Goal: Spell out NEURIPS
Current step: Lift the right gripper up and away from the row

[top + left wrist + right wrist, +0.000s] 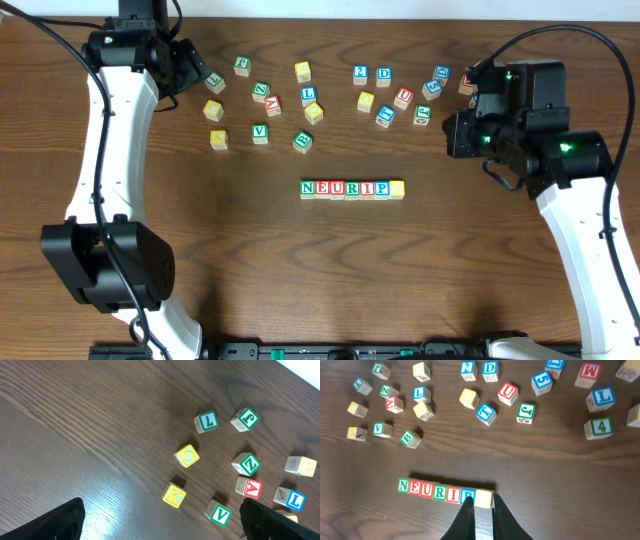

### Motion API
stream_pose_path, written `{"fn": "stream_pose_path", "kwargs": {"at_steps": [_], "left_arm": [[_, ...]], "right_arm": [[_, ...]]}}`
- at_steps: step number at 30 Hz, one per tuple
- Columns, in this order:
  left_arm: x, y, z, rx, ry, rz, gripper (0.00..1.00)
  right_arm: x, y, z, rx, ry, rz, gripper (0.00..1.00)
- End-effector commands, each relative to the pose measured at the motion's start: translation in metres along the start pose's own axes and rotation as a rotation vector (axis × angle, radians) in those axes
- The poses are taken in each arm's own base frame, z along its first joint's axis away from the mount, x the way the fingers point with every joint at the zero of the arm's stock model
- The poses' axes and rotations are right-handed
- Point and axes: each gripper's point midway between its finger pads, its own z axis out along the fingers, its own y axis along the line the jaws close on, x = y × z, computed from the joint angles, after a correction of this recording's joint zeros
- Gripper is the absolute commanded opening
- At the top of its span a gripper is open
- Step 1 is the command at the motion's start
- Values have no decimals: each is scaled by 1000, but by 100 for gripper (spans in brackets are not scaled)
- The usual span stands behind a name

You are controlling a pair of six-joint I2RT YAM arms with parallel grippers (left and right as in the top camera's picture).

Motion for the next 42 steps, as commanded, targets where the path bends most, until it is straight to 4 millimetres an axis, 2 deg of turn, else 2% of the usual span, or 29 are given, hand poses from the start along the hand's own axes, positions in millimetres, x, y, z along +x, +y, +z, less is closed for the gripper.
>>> {"fn": "stream_pose_path", "kwargs": {"at_steps": [1,4,6,8,9,11,18,21,24,26,27,42], "left_arm": [[1,3,4,-19,5,7,98],[1,3,4,-19,5,7,98],[1,3,4,-19,5,7,98],[1,3,4,-19,5,7,98],[1,3,4,-19,5,7,98],[1,3,4,-19,5,7,98],[1,3,4,-19,5,7,98],[1,3,4,-19,5,7,97],[1,3,4,-19,5,7,98],[1,3,4,-19,5,7,98],[1,3,4,-19,5,7,97],[1,3,4,-19,5,7,98]], "right_arm": [[-3,-2,-8,11,-9,-10,10],[-1,-2,-9,12,-4,-8,13],[-2,-1,-13,12,-13,-9,20],[-3,0,-18,10,-29,-13,30],[-5,1,-24,9,-48,-15,41],[-7,1,-31,10,-67,-15,49],[-10,1,-49,13,-116,-16,59],[-12,2,-53,11,-128,-19,62],[-12,0,-54,22,-133,-19,69],[-12,0,-54,25,-134,-19,82],[-14,0,-54,24,-139,-20,99],[-21,1,-55,20,-168,-27,99]]}}
